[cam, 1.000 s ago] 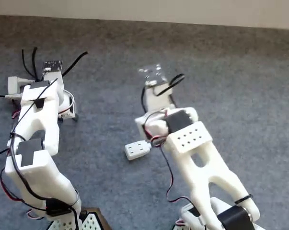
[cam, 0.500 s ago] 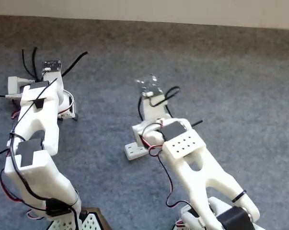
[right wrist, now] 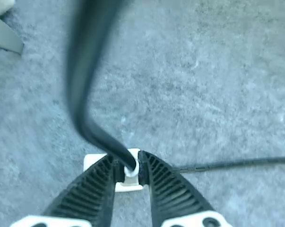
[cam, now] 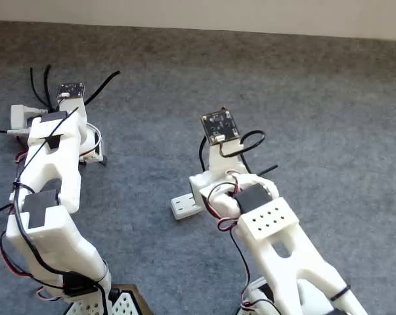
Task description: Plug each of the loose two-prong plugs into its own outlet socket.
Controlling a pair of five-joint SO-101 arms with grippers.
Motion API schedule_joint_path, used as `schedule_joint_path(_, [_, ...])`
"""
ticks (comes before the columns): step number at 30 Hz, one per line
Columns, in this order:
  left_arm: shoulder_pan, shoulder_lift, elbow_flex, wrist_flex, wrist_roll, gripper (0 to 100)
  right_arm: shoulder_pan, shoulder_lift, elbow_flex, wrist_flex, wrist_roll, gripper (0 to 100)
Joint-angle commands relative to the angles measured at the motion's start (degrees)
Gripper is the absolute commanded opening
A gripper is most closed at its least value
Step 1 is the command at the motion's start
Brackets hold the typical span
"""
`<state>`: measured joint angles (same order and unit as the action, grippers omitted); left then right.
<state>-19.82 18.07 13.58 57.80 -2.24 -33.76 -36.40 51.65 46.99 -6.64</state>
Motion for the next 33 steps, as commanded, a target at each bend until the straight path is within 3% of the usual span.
schedule_joint_path(1, [-1.10, -0.57, -0.22, -1.41, 0.53, 16, -0.57, 2.07, -1.27, 0.66, -0.62, 0.5])
schedule_joint_path(11, [-1.10, -0.57, 1.45, -5.10, 0.53, 16, -2.95, 3.47, -1.36, 0.31, -0.62, 0.5])
schedule_joint_path(33, [-0.92, -0.66, 1.54, -5.10, 0.44, 16, -4.79, 4.09, -0.48, -2.15, -0.53, 0.5])
